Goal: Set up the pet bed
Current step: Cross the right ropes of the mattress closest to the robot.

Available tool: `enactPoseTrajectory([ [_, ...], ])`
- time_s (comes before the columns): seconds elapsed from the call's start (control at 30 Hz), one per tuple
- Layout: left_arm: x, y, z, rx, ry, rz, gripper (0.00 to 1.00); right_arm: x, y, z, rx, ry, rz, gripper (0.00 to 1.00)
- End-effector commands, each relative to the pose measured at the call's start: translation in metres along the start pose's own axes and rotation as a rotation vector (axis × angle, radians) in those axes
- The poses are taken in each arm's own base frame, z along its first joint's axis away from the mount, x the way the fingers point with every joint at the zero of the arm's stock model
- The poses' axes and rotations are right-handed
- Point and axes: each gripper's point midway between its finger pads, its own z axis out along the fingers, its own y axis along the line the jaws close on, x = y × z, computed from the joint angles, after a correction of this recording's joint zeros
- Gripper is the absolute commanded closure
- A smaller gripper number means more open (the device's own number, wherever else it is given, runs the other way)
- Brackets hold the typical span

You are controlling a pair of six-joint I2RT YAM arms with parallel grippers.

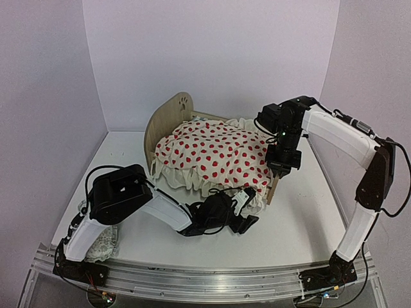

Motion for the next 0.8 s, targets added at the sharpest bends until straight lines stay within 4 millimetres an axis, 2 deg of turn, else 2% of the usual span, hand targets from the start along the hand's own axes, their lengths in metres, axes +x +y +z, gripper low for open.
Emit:
enactPoseTrajectory([
  [0.0, -0.006, 0.009, 0.015, -0.012, -0.011, -0.034, 0.24, -0.034, 0.092, -0.024, -0.344, -0.206, -0.154, 1.00],
  [0.2, -0.001, 0.001, 0.026, 0.034, -0.005, -0.018, 0.27, -0.034, 0.092, -0.022, -0.346, -0.210, -0.157, 1.00],
  [0.37, 0.008, 0.002, 0.029, 0.030, 0.013, -0.018, 0.37, -0.034, 0.092, -0.020, -0.345, -0.210, -0.161, 1.00],
  [0.63, 0.013, 0.010, 0.032, -0.014, 0.024, -0.046, 0.60, -0.031, 0.090, -0.014, -0.341, -0.200, -0.165, 1.00],
  [0.7, 0.014, 0.011, 0.034, -0.020, 0.027, -0.047, 0.71, -0.029, 0.090, -0.013, -0.340, -0.197, -0.167, 1.00],
  [0.77, 0.017, 0.012, 0.035, -0.025, 0.041, -0.048, 0.86, -0.028, 0.088, -0.010, -0.335, -0.194, -0.168, 1.00],
])
